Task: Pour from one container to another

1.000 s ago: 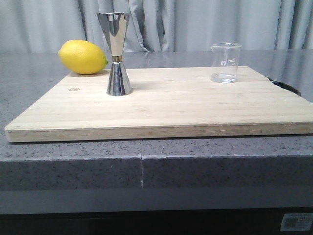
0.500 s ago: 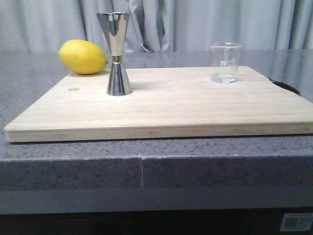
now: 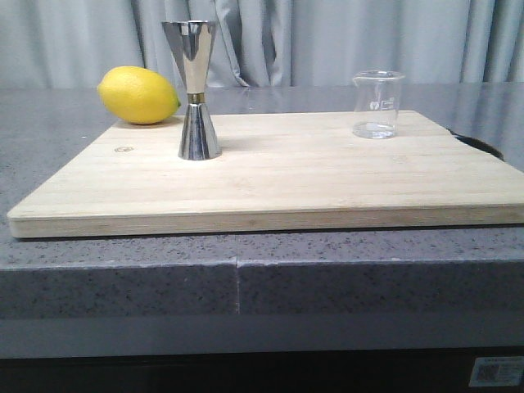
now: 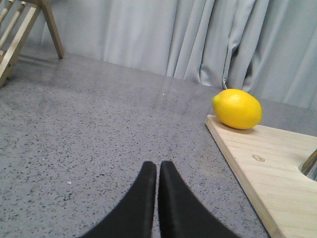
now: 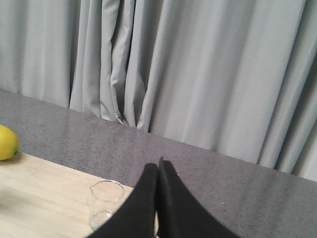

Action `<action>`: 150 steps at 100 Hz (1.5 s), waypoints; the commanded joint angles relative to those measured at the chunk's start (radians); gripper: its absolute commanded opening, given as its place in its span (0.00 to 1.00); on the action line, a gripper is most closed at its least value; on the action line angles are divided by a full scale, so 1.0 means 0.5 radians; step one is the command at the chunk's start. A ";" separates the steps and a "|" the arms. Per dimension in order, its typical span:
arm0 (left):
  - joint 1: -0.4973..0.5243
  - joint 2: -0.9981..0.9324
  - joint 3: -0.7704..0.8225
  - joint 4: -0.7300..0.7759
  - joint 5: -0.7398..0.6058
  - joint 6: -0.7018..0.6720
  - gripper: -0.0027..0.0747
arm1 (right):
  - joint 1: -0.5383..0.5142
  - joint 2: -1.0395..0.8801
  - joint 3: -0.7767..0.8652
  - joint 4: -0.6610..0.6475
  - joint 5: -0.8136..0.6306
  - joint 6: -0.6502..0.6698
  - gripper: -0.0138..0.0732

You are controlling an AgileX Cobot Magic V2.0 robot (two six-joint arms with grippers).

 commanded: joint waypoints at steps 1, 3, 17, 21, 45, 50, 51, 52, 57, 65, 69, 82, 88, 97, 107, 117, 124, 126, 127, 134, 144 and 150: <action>-0.014 -0.044 0.057 0.018 -0.155 -0.007 0.01 | -0.005 0.002 -0.055 -0.014 0.019 -0.005 0.08; -0.014 -0.044 0.057 0.036 -0.155 -0.007 0.01 | -0.005 0.002 -0.055 -0.014 0.019 -0.005 0.08; -0.014 -0.044 0.057 0.043 -0.155 0.113 0.01 | -0.005 0.002 -0.055 -0.014 0.019 -0.005 0.08; -0.014 -0.044 0.057 0.043 -0.155 0.199 0.01 | -0.005 0.002 -0.055 -0.014 0.019 -0.005 0.08; -0.014 -0.044 0.057 0.048 -0.155 0.695 0.01 | -0.005 0.002 -0.055 -0.014 0.019 -0.005 0.08; -0.014 -0.044 0.057 0.052 -0.155 0.695 0.01 | -0.005 0.002 -0.055 -0.014 0.019 -0.005 0.08; -0.014 -0.044 0.057 0.052 -0.155 0.695 0.01 | -0.005 0.002 -0.055 -0.014 0.019 -0.005 0.08; -0.014 -0.044 0.057 0.052 -0.155 0.695 0.01 | -0.005 0.002 -0.055 -0.014 0.019 -0.005 0.08; -0.014 -0.044 0.057 0.052 -0.155 0.695 0.01 | -0.005 0.002 -0.055 -0.014 0.019 -0.005 0.08; -0.014 -0.044 0.057 0.052 -0.155 0.695 0.01 | -0.005 0.002 -0.055 -0.014 0.019 -0.005 0.08; -0.014 -0.044 0.057 0.052 -0.155 0.695 0.01 | -0.005 0.002 -0.055 -0.014 0.019 -0.005 0.08; -0.014 -0.044 0.057 0.052 -0.155 0.687 0.01 | -0.005 0.002 -0.055 -0.014 0.019 -0.005 0.08; -0.014 -0.044 0.057 0.052 -0.155 0.672 0.01 | -0.005 0.002 -0.055 -0.014 0.019 -0.005 0.08; -0.014 -0.044 0.057 0.052 -0.155 0.672 0.01 | -0.005 0.002 -0.055 -0.014 0.019 -0.005 0.08; -0.014 -0.044 0.057 0.052 -0.155 0.672 0.01 | -0.005 0.002 -0.055 -0.014 0.019 -0.005 0.08; -0.014 -0.044 0.057 0.052 -0.155 0.672 0.01 | -0.005 0.002 -0.055 -0.014 0.019 -0.005 0.08; -0.014 -0.044 0.057 0.052 -0.155 0.672 0.01 | -0.005 0.002 -0.055 -0.014 0.019 -0.005 0.08; -0.014 -0.044 0.057 0.052 -0.155 0.672 0.01 | -0.005 0.002 -0.055 -0.014 0.019 -0.005 0.08; -0.014 -0.044 0.057 0.052 -0.155 0.672 0.01 | -0.005 0.002 -0.055 -0.014 0.019 -0.005 0.08; -0.014 -0.044 0.057 0.052 -0.155 0.672 0.01 | -0.005 0.002 -0.055 -0.014 0.019 -0.005 0.08; -0.014 -0.044 0.057 0.052 -0.155 0.672 0.01 | -0.005 0.002 -0.055 -0.014 0.019 -0.005 0.08; -0.014 -0.044 0.057 0.052 -0.155 0.672 0.01 | -0.005 0.002 -0.055 -0.014 0.019 -0.005 0.08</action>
